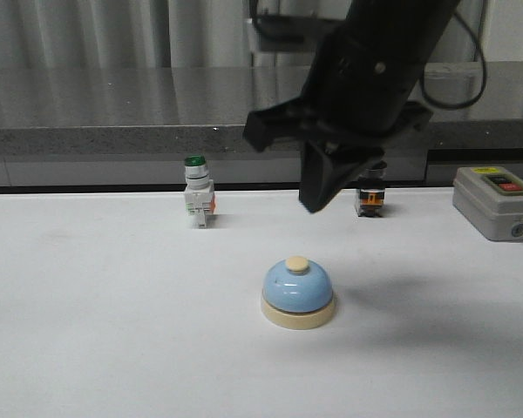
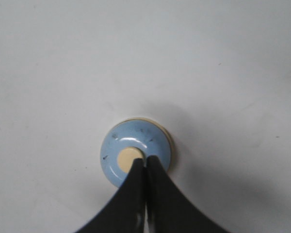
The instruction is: Place and press bell with both arms
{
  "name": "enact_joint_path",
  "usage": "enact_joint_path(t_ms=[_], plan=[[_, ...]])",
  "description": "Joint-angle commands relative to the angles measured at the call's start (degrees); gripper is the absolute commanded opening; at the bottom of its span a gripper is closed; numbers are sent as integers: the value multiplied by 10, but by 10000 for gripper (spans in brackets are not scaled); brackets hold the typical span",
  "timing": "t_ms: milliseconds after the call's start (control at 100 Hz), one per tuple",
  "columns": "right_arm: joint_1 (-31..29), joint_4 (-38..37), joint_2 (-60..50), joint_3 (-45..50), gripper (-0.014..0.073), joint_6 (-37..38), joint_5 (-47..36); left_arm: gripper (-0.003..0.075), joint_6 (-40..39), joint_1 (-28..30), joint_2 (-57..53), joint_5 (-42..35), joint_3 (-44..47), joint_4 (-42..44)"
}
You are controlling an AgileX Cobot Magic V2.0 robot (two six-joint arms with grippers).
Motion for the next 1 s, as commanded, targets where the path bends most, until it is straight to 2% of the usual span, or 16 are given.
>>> enact_joint_path(t_ms=[0,280,640,800,990], plan=[[-18,-15,-64,-18,-60,1,-12,-20,-9,-1,-17,-46,25,0],[-96,-46,-188,21,-60,1,-29,-20,-9,-1,-17,-46,25,0],[-238,-46,-401,177,-60,1,-55,-20,-9,-1,-17,-46,25,0],[-260,-46,-511,256,-60,1,-86,-20,-9,-1,-17,-46,25,0],[-260,-46,-646,344,-60,1,-122,-20,-9,-1,-17,-46,25,0]])
